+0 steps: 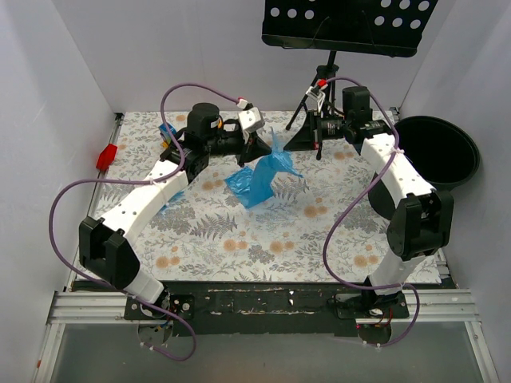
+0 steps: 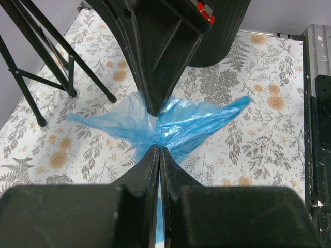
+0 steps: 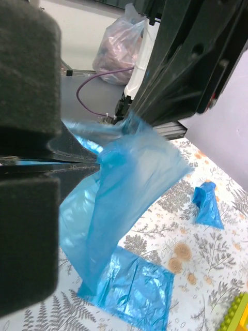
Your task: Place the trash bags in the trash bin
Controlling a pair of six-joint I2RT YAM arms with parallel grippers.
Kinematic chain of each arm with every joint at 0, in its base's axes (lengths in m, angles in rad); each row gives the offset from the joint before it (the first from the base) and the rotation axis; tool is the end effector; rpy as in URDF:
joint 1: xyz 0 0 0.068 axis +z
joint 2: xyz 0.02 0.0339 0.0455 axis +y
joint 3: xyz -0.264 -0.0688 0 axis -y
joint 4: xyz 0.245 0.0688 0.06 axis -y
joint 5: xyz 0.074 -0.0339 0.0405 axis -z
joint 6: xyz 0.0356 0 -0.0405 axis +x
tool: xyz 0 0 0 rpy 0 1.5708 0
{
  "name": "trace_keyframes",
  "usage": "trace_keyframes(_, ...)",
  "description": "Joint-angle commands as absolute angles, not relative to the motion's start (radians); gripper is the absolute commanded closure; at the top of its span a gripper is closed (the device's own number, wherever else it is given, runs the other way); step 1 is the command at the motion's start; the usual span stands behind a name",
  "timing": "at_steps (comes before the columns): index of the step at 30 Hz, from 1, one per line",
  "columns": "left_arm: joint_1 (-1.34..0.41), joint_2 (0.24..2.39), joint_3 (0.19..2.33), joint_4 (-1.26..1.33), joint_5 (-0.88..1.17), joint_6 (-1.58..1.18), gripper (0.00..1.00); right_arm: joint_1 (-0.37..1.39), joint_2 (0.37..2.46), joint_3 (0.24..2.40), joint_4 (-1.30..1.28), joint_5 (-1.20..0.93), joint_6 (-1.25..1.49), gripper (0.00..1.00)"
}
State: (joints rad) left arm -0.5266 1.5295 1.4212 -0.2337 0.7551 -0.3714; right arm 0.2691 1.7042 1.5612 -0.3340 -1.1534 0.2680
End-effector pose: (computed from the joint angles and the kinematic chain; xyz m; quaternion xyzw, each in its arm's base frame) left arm 0.2932 -0.1987 0.3769 0.2708 0.7408 -0.5040 0.3520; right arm 0.3622 0.1337 0.3590 -0.2840 0.7158 0.5647 0.2967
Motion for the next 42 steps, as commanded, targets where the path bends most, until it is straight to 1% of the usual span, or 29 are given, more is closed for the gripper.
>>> trace_keyframes(1,-0.523,1.453,1.424,-0.238,0.732,-0.353,1.00,0.252,1.666,1.548,-0.302,-1.151,0.287,0.99)
trace_keyframes(7,-0.523,1.448,1.425,-0.238,0.721,-0.350,1.00,0.235,1.655,1.526,-0.322,-1.112,0.261,0.99)
trace_keyframes(13,-0.517,1.417,1.416,-0.256,0.693,-0.319,1.00,0.189,1.629,1.555,-0.492,-0.846,0.115,0.99)
trace_keyframes(16,-0.511,1.391,1.396,-0.273,0.680,-0.299,1.00,0.184,1.608,1.572,-0.547,-0.697,0.043,0.99)
trace_keyframes(18,-0.511,1.379,1.381,-0.278,0.680,-0.288,1.00,0.184,1.598,1.583,-0.558,-0.638,0.014,0.99)
trace_keyframes(20,-0.511,1.377,1.371,-0.273,0.689,-0.290,1.00,0.186,1.591,1.588,-0.555,-0.647,0.009,0.99)
trace_keyframes(25,-0.511,1.385,1.370,-0.258,0.704,-0.302,1.00,0.186,1.594,1.603,-0.511,-0.790,0.044,0.99)
trace_keyframes(27,-0.511,1.388,1.371,-0.258,0.701,-0.295,1.00,0.190,1.592,1.617,-0.492,-0.814,0.069,0.99)
trace_keyframes(32,-0.511,1.378,1.355,-0.326,0.690,-0.206,1.00,0.232,1.597,1.747,-0.511,-0.727,-0.036,0.99)
trace_keyframes(36,-0.511,1.352,1.321,-0.400,0.654,-0.160,1.00,0.258,1.560,1.781,-0.419,-0.654,-0.071,0.99)
trace_keyframes(37,-0.511,1.348,1.321,-0.419,0.637,-0.158,0.90,0.265,1.549,1.775,-0.391,-0.641,-0.084,0.99)
trace_keyframes(38,-0.509,1.342,1.327,-0.429,0.621,-0.173,0.69,0.279,1.540,1.767,-0.382,-0.629,-0.100,0.99)
trace_keyframes(39,-0.506,1.335,1.330,-0.437,0.614,-0.193,0.53,0.296,1.534,1.764,-0.382,-0.620,-0.124,0.99)
trace_keyframes(40,-0.502,1.325,1.336,-0.442,0.615,-0.210,0.42,0.311,1.529,1.760,-0.385,-0.602,-0.147,0.99)
trace_keyframes(41,-0.500,1.316,1.341,-0.439,0.620,-0.234,0.35,0.328,1.525,1.758,-0.390,-0.594,-0.165,0.99)
trace_keyframes(42,-0.499,1.304,1.348,-0.428,0.623,-0.261,0.31,0.345,1.525,1.756,-0.397,-0.578,-0.185,0.99)
